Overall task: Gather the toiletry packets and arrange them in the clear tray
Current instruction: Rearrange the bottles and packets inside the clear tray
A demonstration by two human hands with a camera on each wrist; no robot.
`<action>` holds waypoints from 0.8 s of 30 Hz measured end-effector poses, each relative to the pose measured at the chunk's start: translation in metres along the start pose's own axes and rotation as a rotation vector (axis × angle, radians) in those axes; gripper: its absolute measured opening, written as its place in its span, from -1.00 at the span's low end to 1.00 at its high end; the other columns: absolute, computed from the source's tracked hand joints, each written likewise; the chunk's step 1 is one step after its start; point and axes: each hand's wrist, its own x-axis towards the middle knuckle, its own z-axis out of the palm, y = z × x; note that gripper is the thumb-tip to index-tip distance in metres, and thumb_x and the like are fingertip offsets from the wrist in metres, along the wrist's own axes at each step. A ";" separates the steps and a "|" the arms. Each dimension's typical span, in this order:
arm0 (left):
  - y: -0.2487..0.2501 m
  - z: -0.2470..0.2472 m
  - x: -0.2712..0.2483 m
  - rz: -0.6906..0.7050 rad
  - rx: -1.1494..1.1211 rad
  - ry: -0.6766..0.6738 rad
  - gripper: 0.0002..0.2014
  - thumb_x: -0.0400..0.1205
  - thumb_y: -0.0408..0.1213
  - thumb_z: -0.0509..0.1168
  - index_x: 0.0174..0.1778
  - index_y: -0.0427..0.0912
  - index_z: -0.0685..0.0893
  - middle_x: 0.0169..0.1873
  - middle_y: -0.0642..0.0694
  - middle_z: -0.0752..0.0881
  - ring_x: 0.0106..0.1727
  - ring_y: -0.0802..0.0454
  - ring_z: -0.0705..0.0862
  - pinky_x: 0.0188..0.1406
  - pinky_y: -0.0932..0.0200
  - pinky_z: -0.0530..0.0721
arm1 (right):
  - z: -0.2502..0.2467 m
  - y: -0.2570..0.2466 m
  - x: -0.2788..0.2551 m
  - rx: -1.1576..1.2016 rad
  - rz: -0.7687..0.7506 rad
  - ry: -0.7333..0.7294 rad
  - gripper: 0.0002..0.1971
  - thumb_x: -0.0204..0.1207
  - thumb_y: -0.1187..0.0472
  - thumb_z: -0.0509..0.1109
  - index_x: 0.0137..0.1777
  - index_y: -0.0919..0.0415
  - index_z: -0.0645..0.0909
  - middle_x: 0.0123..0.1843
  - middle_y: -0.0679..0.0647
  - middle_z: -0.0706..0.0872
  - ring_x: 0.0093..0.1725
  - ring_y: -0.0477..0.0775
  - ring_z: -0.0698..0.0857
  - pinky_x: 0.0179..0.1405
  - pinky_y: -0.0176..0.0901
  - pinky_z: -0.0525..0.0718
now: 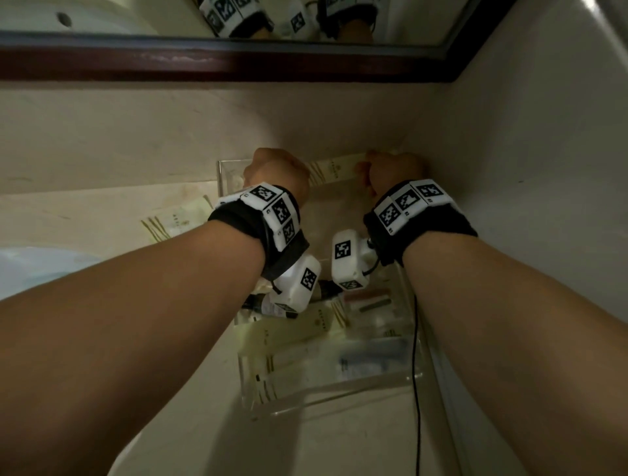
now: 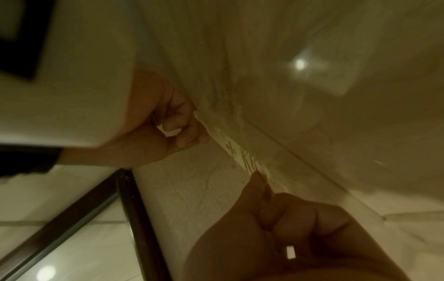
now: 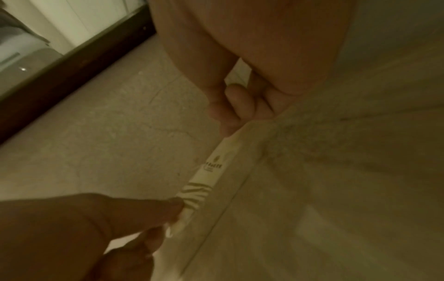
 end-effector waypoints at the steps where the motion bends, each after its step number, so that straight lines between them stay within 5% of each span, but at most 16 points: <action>1: -0.001 -0.001 0.001 0.012 -0.023 0.000 -0.76 0.66 -0.20 0.30 0.14 -0.13 0.80 0.18 -0.20 0.76 0.20 -0.23 0.72 0.24 -0.06 0.71 | 0.000 -0.001 -0.001 0.034 0.010 0.000 -0.87 0.64 0.14 0.31 0.00 0.21 0.59 -0.09 0.07 0.67 -0.35 -0.08 0.59 -0.46 -0.30 0.51; 7: -0.003 -0.009 -0.005 -0.005 -0.170 -0.035 -0.76 0.61 -0.20 0.29 0.10 -0.18 0.77 0.02 -0.26 0.81 0.07 -0.28 0.79 0.10 -0.14 0.78 | -0.004 -0.004 -0.005 0.092 0.068 0.050 -0.81 0.62 0.12 0.36 -0.19 0.19 0.59 -0.28 0.04 0.63 -0.43 -0.03 0.56 -0.56 -0.28 0.53; 9: -0.004 -0.014 -0.009 -0.017 -0.206 -0.032 -0.76 0.61 -0.19 0.29 0.08 -0.19 0.76 0.02 -0.31 0.81 0.06 -0.32 0.79 0.10 -0.20 0.79 | -0.006 -0.005 -0.010 0.046 0.101 0.062 -0.73 0.60 0.03 0.37 -0.26 0.18 0.61 -0.29 0.08 0.65 -0.39 0.08 0.58 -0.41 -0.17 0.59; 13: -0.016 -0.024 -0.024 0.003 -0.286 -0.045 -0.89 0.46 -0.13 0.29 -0.28 -0.01 0.71 -0.07 -0.38 0.83 0.01 -0.44 0.79 0.01 -0.30 0.80 | -0.011 -0.002 -0.030 0.139 0.097 0.081 -0.65 0.57 0.00 0.41 -0.38 0.17 0.57 -0.47 0.05 0.56 -0.61 -0.01 0.45 -0.70 -0.29 0.39; 15: -0.025 -0.031 -0.034 0.036 -0.315 -0.048 -0.90 0.48 -0.15 0.34 -0.36 0.02 0.66 -0.10 -0.38 0.82 -0.01 -0.45 0.78 -0.04 -0.24 0.78 | -0.017 0.003 -0.040 0.150 0.042 0.079 -0.64 0.60 0.05 0.39 -0.40 0.18 0.57 -0.50 0.05 0.56 -0.60 -0.01 0.47 -0.64 -0.20 0.42; 17: -0.035 -0.036 -0.046 0.060 -0.324 -0.053 -0.84 0.56 -0.20 0.37 -0.36 0.04 0.64 -0.16 -0.34 0.82 -0.10 -0.40 0.80 -0.11 -0.11 0.77 | -0.023 0.009 -0.050 0.107 -0.023 0.078 -0.65 0.60 0.11 0.37 -0.42 0.18 0.57 -0.53 0.04 0.56 -0.62 -0.05 0.48 -0.58 -0.18 0.44; 20: -0.049 -0.043 -0.065 0.076 -0.352 -0.075 -0.80 0.51 -0.19 0.35 -0.44 0.11 0.66 -0.36 -0.12 0.77 -0.40 -0.14 0.68 -0.23 -0.19 0.76 | -0.030 0.023 -0.070 0.104 -0.048 0.093 -0.69 0.56 0.17 0.43 -0.42 0.19 0.59 -0.55 0.04 0.55 -0.69 -0.09 0.44 -0.68 -0.28 0.40; 24: -0.058 -0.053 -0.095 0.090 -0.396 -0.131 -0.79 0.70 -0.37 0.30 -0.25 -0.09 0.60 -0.40 -0.07 0.69 -0.61 0.16 0.61 -0.52 0.16 0.64 | -0.036 0.048 -0.100 0.202 -0.005 -0.001 -0.68 0.51 0.15 0.55 -0.43 0.11 0.55 -0.55 0.00 0.53 -0.62 -0.06 0.42 -0.64 -0.26 0.42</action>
